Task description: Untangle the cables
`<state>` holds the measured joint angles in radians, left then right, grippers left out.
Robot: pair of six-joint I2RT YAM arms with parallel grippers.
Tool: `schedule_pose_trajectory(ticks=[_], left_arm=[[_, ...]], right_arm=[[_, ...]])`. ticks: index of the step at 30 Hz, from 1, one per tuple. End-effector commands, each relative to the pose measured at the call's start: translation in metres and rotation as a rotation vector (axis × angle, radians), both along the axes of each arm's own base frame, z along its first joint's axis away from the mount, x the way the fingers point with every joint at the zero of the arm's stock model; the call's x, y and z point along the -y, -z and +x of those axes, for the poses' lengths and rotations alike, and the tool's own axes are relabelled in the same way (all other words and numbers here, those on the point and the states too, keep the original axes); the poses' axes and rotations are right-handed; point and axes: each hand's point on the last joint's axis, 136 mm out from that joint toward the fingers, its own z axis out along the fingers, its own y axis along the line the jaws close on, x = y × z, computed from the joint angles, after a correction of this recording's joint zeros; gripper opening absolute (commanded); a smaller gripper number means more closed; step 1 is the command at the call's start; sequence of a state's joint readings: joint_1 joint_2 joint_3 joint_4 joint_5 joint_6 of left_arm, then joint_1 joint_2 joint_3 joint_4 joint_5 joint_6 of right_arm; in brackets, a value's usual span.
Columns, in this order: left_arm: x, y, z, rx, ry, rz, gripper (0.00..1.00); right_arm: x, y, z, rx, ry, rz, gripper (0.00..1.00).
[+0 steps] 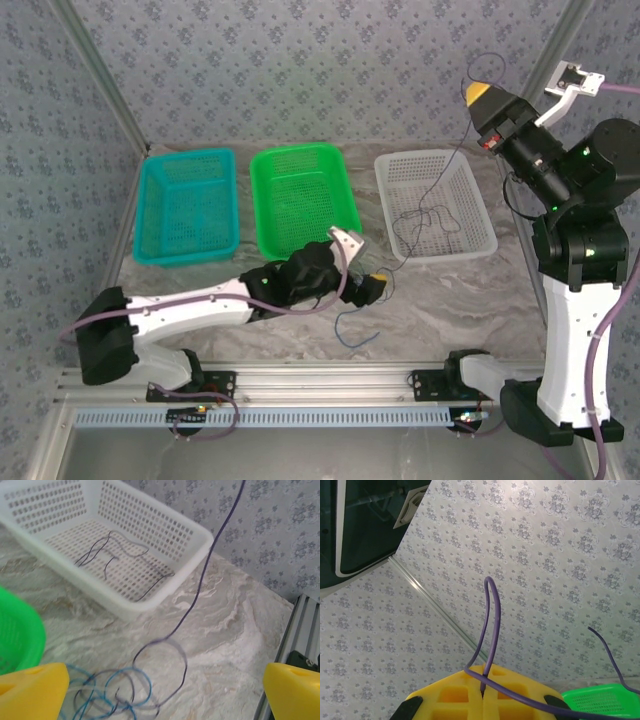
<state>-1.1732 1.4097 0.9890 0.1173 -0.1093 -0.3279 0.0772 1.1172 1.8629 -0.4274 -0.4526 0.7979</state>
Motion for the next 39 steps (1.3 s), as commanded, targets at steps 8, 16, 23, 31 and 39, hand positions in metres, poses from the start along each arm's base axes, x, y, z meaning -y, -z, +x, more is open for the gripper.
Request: schedule_pose_trajectory(ticks=[8, 16, 23, 31, 39], left_arm=[[0.05, 0.012, 0.027, 0.121, -0.027, 0.088, 0.97], [0.08, 0.062, 0.025, 0.053, 0.053, 0.182, 0.85], [0.068, 0.122, 0.028, -0.014, 0.003, 0.309, 0.7], [0.04, 0.152, 0.026, -0.047, -0.068, 0.348, 0.36], [0.037, 0.15, 0.027, -0.05, -0.078, 0.353, 0.34]], right_arm=[[-0.004, -0.02, -0.018, 0.063, -0.03, 0.059, 0.0], [-0.007, -0.037, -0.03, 0.087, -0.065, 0.095, 0.0], [-0.001, -0.053, -0.046, 0.112, -0.025, 0.046, 0.0], [0.006, -0.077, -0.044, 0.157, 0.032, 0.023, 0.0], [0.018, -0.061, -0.02, 0.115, 0.142, -0.068, 0.0]])
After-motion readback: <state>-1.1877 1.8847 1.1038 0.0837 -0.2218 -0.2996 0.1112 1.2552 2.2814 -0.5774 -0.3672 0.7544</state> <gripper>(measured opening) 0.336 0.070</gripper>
